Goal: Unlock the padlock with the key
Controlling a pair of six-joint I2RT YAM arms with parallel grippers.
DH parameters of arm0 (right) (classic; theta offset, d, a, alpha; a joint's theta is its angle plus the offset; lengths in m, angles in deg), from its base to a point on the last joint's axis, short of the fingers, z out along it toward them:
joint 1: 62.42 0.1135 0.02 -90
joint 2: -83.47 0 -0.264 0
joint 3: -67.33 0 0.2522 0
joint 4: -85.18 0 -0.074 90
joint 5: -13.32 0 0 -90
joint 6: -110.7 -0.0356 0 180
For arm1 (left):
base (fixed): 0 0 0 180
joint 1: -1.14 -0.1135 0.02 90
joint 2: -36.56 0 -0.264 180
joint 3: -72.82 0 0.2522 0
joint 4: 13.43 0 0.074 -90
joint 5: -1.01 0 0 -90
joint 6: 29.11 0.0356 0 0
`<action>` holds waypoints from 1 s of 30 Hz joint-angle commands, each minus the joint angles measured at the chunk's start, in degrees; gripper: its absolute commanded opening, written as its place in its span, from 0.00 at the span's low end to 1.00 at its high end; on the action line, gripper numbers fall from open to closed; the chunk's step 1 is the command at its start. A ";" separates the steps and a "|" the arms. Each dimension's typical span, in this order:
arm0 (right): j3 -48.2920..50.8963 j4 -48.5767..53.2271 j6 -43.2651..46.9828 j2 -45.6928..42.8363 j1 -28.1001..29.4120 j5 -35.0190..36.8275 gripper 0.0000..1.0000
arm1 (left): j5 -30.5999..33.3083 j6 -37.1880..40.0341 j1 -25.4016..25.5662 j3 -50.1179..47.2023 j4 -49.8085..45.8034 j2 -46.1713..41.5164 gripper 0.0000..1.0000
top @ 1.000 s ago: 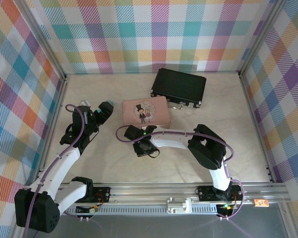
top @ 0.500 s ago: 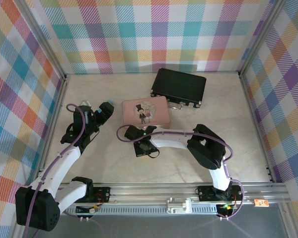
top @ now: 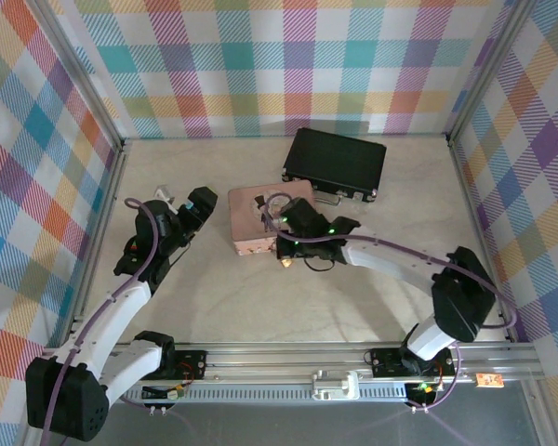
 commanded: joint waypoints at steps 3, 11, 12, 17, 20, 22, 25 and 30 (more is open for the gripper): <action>1.13 -4.93 2.40 -5.36 -5.32 -7.70 0.00 | 1.54 -10.11 7.29 -1.65 10.19 2.31 0.97; -0.63 -9.81 8.00 -8.06 -8.98 -10.94 0.00 | 2.05 -34.18 15.14 0.43 24.49 15.35 0.95; -0.62 -10.82 8.45 -7.98 -9.14 -11.28 0.00 | 1.71 -36.72 15.45 1.00 25.18 16.90 0.95; -0.97 -15.81 10.96 -6.61 -9.44 -13.11 0.00 | 0.21 -50.53 17.52 2.87 34.26 25.06 0.89; -1.01 -17.99 11.94 -5.67 -9.44 -13.13 0.00 | -0.18 -52.89 19.02 4.58 33.51 26.71 0.88; -1.28 -18.75 12.84 -5.02 -9.44 -13.29 0.00 | 0.56 -53.52 19.66 4.99 32.83 26.63 0.88; -0.91 -20.68 13.88 -4.46 -9.47 -13.82 0.00 | 2.08 -54.31 20.12 4.72 31.77 25.50 0.89; -1.15 -22.11 14.62 -3.09 -9.44 -13.81 0.00 | 2.09 -55.97 20.48 4.80 31.37 24.48 0.89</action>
